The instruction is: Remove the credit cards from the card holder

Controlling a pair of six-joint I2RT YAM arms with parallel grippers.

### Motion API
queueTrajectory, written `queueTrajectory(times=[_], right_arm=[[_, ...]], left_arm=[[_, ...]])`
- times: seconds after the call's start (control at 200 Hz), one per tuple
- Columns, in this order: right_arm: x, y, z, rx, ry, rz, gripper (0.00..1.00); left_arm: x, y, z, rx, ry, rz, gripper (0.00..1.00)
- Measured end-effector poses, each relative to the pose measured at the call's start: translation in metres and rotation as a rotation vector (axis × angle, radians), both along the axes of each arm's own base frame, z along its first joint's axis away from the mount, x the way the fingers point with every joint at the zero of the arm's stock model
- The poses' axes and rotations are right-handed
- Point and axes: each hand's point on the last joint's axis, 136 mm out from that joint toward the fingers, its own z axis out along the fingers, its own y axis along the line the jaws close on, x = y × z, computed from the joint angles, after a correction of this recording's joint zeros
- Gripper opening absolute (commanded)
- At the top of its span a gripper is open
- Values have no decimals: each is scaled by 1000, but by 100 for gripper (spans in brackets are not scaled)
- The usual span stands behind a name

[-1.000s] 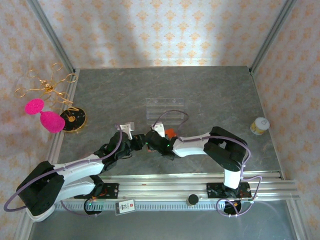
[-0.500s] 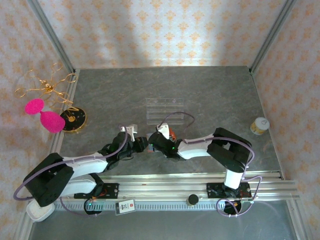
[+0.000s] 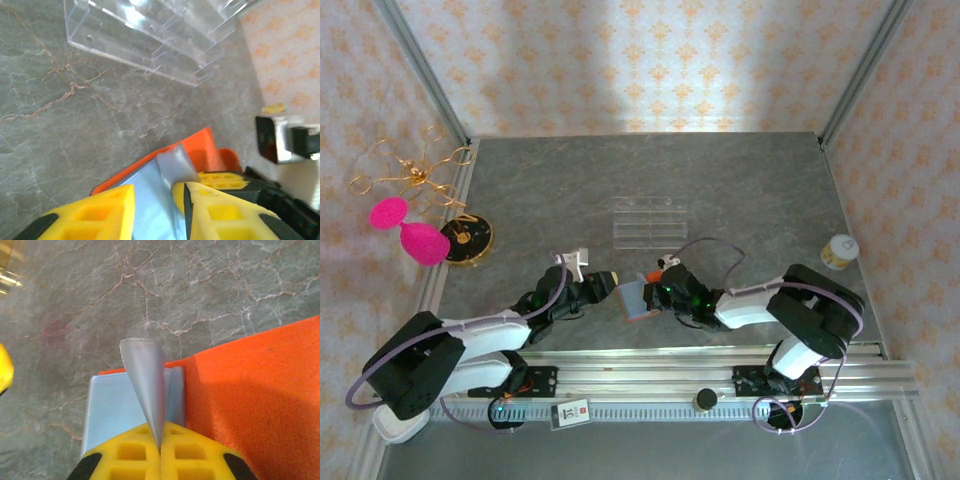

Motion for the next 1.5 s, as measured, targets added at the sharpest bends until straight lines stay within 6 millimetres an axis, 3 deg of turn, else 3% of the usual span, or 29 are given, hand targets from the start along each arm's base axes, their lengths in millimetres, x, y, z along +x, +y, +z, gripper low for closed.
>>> queueTrajectory(times=[0.21,0.43,0.771,0.896,1.271,1.502], right_arm=[[-4,1,17,122,39,14,0],[1,0,56,254,4,-6,0],[7,-3,99,405,-33,-41,0],[7,-5,113,439,-52,-49,0],[10,-7,135,518,-62,-84,0],[11,-5,145,574,-49,-96,0]], left_arm=[[-7,-1,6,-63,-30,-37,43],[-15,-2,13,-139,-57,-70,50],[-25,-10,27,-251,-102,-131,43],[-23,-12,43,-305,-146,-130,42],[-22,-12,77,-399,-243,-134,33],[-22,-11,84,-418,-263,-132,35]])
